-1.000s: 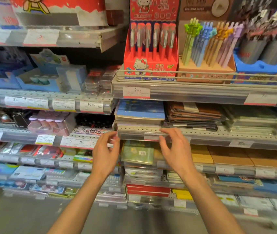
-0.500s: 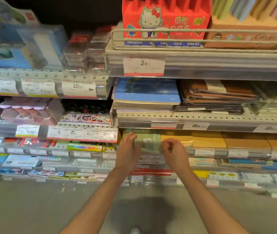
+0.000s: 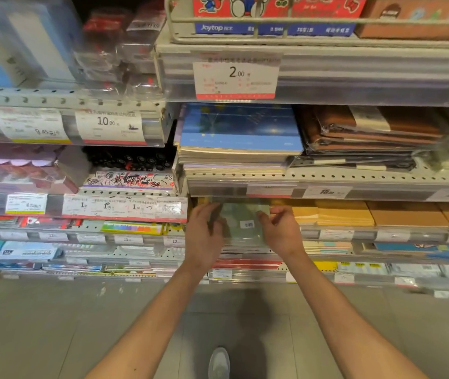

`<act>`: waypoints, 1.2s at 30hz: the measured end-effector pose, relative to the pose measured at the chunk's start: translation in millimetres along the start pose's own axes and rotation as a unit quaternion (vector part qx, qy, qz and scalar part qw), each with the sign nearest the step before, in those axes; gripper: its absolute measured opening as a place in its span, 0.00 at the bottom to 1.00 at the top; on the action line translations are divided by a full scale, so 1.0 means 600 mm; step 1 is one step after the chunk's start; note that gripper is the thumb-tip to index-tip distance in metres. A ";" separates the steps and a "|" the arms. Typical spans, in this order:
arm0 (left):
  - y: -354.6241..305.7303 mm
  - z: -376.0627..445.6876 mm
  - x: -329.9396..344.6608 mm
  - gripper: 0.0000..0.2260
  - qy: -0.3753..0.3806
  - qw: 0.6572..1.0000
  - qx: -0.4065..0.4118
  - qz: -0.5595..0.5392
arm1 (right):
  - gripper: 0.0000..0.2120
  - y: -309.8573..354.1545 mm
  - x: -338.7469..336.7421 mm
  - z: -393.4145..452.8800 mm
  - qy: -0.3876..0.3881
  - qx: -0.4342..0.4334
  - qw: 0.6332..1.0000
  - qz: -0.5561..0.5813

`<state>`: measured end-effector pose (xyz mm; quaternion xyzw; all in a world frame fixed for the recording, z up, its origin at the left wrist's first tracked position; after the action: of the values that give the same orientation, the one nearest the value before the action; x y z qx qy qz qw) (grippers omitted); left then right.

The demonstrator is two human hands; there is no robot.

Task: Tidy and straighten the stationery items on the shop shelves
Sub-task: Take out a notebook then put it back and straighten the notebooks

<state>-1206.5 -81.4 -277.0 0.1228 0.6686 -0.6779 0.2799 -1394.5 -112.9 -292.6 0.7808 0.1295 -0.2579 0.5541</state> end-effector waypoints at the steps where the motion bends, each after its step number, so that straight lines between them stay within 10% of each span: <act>1: 0.003 -0.003 0.001 0.16 -0.005 1.000 -0.017 -0.018 | 0.17 -0.005 -0.005 -0.001 0.005 0.002 1.000 -0.006; 13: 0.044 0.022 0.010 0.18 0.040 0.974 -0.210 -0.070 | 0.17 -0.029 -0.029 -0.003 0.108 0.009 0.994 -0.030; 23: 0.083 -0.037 0.005 0.10 0.127 0.966 -0.190 -0.118 | 0.14 -0.067 -0.031 -0.050 0.142 0.014 0.989 -0.027; 36: 0.020 -0.145 -0.084 0.08 0.066 0.975 -0.104 -0.187 | 0.12 -0.033 -0.087 -0.160 0.166 -0.077 0.982 0.046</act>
<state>-1177.0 15.0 -266.7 0.0103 0.7634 -0.6355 0.1151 -1422.6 -12.3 -255.7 0.7731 0.2027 -0.0881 0.5946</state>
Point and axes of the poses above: each hand's wrist, its own z-axis towards the middle knuckle, its own x-axis out of the palm, y = z × x, the point moved 3 cm from there along z, towards the middle knuckle
